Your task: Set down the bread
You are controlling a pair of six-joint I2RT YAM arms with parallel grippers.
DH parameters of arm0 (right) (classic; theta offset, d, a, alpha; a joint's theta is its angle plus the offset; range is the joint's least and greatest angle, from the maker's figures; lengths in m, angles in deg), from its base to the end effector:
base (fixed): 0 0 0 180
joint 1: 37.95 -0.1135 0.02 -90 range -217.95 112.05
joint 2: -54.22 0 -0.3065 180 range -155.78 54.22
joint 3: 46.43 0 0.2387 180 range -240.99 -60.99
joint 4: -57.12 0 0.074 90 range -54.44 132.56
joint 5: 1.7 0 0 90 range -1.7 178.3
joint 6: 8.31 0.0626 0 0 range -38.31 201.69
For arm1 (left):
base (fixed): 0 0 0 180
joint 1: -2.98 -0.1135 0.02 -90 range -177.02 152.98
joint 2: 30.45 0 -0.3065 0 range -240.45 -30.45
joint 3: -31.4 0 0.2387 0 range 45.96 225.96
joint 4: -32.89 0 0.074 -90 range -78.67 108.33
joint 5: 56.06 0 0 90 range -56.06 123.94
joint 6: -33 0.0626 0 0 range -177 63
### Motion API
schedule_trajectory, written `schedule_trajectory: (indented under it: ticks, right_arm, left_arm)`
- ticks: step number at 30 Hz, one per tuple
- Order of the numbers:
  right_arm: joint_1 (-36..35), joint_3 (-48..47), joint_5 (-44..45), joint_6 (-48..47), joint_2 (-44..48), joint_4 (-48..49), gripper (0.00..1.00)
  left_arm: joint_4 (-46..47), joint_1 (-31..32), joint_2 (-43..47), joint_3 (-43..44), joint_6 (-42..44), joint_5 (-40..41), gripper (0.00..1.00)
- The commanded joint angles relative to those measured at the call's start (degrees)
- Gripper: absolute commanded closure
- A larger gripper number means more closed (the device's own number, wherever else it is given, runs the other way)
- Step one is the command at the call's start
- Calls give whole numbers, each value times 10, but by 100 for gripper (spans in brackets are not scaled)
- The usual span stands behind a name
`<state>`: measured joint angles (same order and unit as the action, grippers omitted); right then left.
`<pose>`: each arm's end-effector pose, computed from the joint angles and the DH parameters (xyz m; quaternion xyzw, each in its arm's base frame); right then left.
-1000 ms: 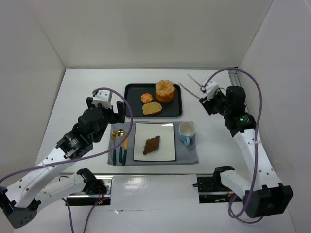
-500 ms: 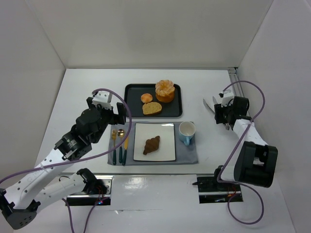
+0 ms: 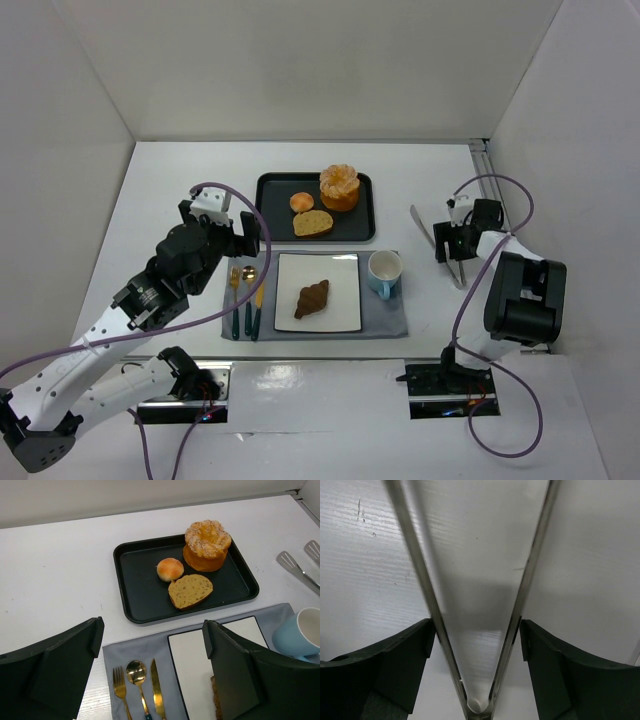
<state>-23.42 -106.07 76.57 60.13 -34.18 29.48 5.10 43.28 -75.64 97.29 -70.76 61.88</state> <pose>0.2893 -0.0618 0.1923 -0.0879 0.9487 0.0039 0.3037 0.1376 -0.0783 0.3994 0.0114 0.7446 -0.1308 0.6545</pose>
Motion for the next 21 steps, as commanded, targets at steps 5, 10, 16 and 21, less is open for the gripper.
schedule_trajectory:
  ticks: [5,10,16,21]
  right_arm:
    - [38,-36,-51,-1,-1,-50,17]
    - [74,-41,-101,-12,78,-84,14]
    - [45,-80,-72,26,216,-124,0]
    - [7,-75,-28,112,258,-90,0]
  left_arm:
    - [27,-2,9,1,-7,-7,1]
    - [27,-2,14,1,-7,-7,1]
    - [27,-2,14,1,-7,-12,1]
    - [27,-2,14,1,-7,-18,1]
